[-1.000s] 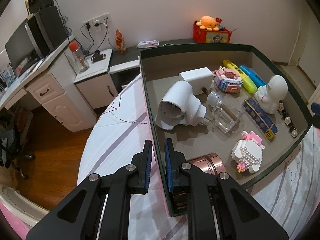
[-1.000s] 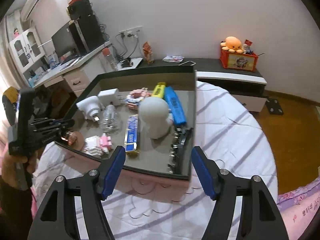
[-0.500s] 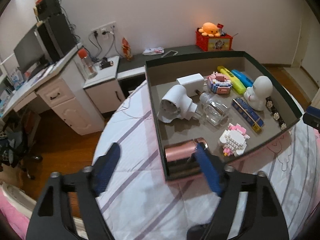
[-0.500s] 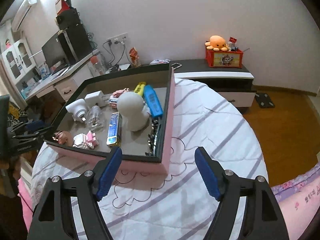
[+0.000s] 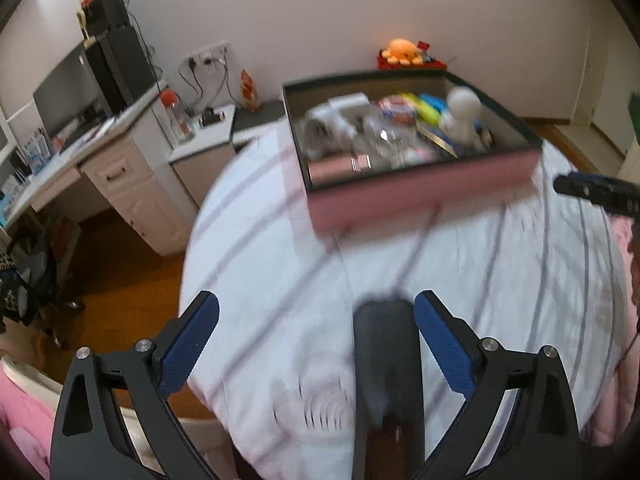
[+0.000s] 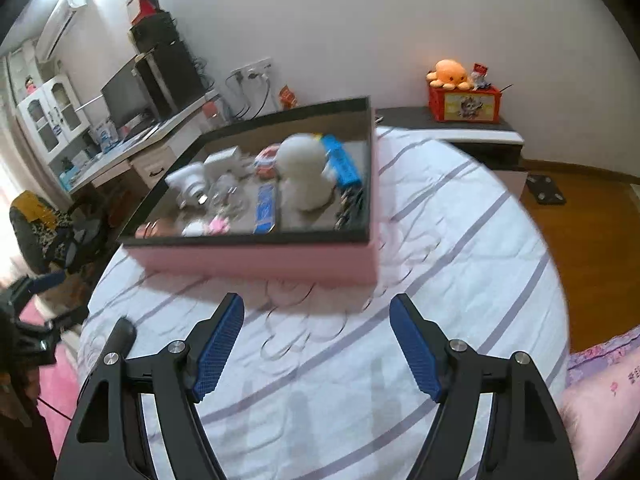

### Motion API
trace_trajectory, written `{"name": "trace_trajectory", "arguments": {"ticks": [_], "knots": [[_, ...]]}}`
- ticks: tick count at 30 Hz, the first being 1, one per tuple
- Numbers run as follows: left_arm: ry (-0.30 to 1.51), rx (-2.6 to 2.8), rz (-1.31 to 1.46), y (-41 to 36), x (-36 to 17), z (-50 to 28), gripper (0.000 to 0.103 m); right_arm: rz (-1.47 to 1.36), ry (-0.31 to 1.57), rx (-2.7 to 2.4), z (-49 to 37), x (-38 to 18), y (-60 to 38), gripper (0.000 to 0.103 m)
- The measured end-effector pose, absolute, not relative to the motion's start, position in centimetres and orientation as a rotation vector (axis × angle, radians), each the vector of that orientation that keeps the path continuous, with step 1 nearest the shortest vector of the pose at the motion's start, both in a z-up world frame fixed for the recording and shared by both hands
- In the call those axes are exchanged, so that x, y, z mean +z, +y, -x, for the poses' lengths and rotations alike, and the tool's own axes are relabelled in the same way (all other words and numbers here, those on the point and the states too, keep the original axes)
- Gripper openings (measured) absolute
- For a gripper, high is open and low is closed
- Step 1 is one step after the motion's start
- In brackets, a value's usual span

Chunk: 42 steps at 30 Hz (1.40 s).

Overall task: Organize rigid objects
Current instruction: 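Move left tool to the black remote and grasp its battery end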

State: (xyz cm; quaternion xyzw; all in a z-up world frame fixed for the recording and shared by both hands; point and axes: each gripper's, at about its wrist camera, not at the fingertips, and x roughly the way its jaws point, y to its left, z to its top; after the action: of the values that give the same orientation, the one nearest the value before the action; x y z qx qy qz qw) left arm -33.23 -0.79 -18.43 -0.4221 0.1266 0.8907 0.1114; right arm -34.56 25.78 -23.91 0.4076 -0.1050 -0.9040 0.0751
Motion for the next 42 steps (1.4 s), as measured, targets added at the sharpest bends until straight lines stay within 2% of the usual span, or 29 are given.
{"name": "trace_trajectory", "arguments": {"ticks": [5,8,10,12,15,16,17,20,29,31,34,36,39,42], "knots": [[0.374,2.563,1.31,-1.0,-21.0,30.0,0.099,-1.241,-0.342,-2.662,33.0,-25.0,24.4,0.077],[0.438,2.511,1.312,-0.6,-22.1,28.5,0.099,-1.25,-0.339,-2.635,32.0,-25.3,23.6,0.077],[0.426,2.485,1.329,-0.4,-22.7,28.0,0.092,-1.248,-0.329,-2.628,31.3,-25.3,23.2,0.077],[0.385,2.449,1.343,-0.3,-23.0,28.1,0.072,-1.246,-0.329,-2.628,30.9,-25.2,23.0,0.077],[0.342,2.424,1.334,0.1,-23.1,28.0,0.062,-1.247,-0.325,-2.629,30.4,-25.2,23.0,0.077],[0.335,2.415,1.331,0.4,-23.1,28.0,0.053,-1.251,-0.323,-2.634,30.1,-25.2,23.1,0.077],[0.324,2.404,1.325,0.7,-23.0,28.0,0.049,-1.253,-0.323,-2.637,29.9,-25.2,23.2,0.077],[0.34,2.393,1.315,1.7,-22.9,28.1,0.046,-1.256,-0.345,-2.646,29.5,-25.3,23.7,0.077],[0.336,2.281,1.269,8.0,-22.6,29.5,0.045,-1.259,-0.396,-2.67,28.8,-25.4,25.3,0.077],[0.416,2.294,1.257,9.9,-22.8,29.5,0.045,-1.264,-0.407,-2.677,28.7,-25.5,25.7,0.077],[0.482,2.327,1.238,10.5,-22.8,28.9,0.056,-1.269,-0.406,-2.678,28.5,-25.5,26.0,0.077],[0.512,2.368,1.219,10.0,-22.6,28.4,0.076,-1.268,-0.402,-2.678,28.3,-25.5,26.1,0.077],[0.676,2.449,1.152,9.5,-22.7,26.7,0.088,-1.272,-0.414,-2.666,28.3,-25.8,26.0,0.077],[0.76,2.463,1.118,9.1,-23.1,25.9,0.089,-1.271,-0.41,-2.652,28.5,-26.0,25.4,0.077]]}}
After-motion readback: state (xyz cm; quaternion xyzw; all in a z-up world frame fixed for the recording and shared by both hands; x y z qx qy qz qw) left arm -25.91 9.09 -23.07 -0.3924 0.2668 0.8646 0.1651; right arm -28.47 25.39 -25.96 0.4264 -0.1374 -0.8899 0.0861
